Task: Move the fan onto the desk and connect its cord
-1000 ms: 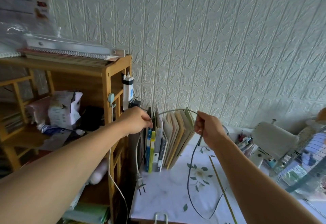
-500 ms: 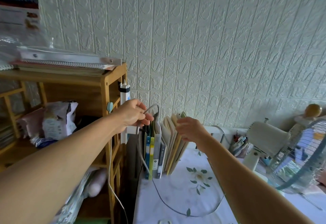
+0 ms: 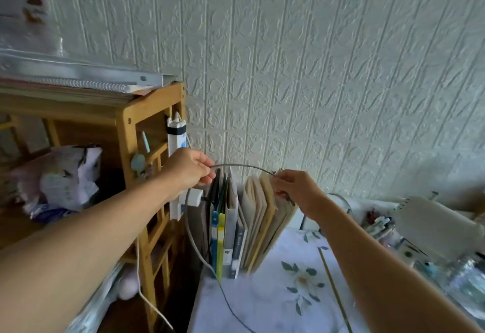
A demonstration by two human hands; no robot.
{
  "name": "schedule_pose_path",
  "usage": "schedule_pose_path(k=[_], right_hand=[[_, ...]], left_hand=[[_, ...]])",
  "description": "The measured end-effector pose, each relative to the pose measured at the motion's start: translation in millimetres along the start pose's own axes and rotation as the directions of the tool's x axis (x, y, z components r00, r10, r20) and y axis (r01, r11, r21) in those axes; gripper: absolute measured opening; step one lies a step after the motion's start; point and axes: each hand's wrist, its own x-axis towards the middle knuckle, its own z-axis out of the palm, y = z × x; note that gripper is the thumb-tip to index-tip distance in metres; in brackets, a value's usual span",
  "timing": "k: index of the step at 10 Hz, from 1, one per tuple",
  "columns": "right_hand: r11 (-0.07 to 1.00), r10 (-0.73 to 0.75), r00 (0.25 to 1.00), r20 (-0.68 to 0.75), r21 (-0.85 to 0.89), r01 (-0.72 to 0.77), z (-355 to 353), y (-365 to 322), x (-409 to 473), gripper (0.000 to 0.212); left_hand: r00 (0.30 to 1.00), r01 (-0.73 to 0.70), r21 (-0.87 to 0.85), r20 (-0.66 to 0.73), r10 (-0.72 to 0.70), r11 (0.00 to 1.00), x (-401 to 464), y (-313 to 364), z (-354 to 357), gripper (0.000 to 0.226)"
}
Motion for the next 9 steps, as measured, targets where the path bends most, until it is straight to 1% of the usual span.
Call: schedule_pose_path(k=[1,2,3,4,5,6,7,8,9], right_hand=[[1.0,-0.008,1.0,0.025,0.01,0.008,-10,9,33,0.013],[0.998,0.002,0.999,0.044,-0.066,0.001,-4,20,66,0.013],[0.99,0.007,0.999,0.035,-0.14,-0.002,8,32,101,0.021],[0.983,0.008,0.999,0.041,-0.181,-0.001,23,42,133,0.025],[0.968,0.028,0.998,0.049,-0.25,-0.015,35,52,157,0.017],[0.96,0.039,0.998,0.051,-0.279,-0.024,43,63,171,0.011],[0.942,0.035,0.997,0.061,-0.335,-0.012,50,75,180,0.01],[0.914,0.02,0.996,0.09,-0.405,0.018,53,86,182,0.013],[0.885,0.007,0.995,0.097,-0.463,0.039,53,86,181,0.018]], left_hand=[[0.995,0.041,0.075,-0.092,-0.034,0.996,27,-14,19,0.023],[0.991,0.033,0.198,-0.136,-0.006,0.98,50,-27,38,0.032],[0.987,0.02,0.33,-0.158,0.034,0.944,66,-38,52,0.033],[0.991,0.027,0.433,-0.128,0.032,0.901,80,-53,60,0.033],[0.994,0.033,0.53,-0.105,0.027,0.847,93,-70,67,0.029],[0.994,0.03,0.574,-0.105,0.037,0.818,101,-84,73,0.025],[0.994,0.038,0.629,-0.1,0.032,0.776,107,-93,82,0.025],[0.996,0.057,0.667,-0.085,0.0,0.743,110,-101,92,0.027],[0.996,0.06,0.675,-0.089,0.0,0.735,109,-103,95,0.034]])
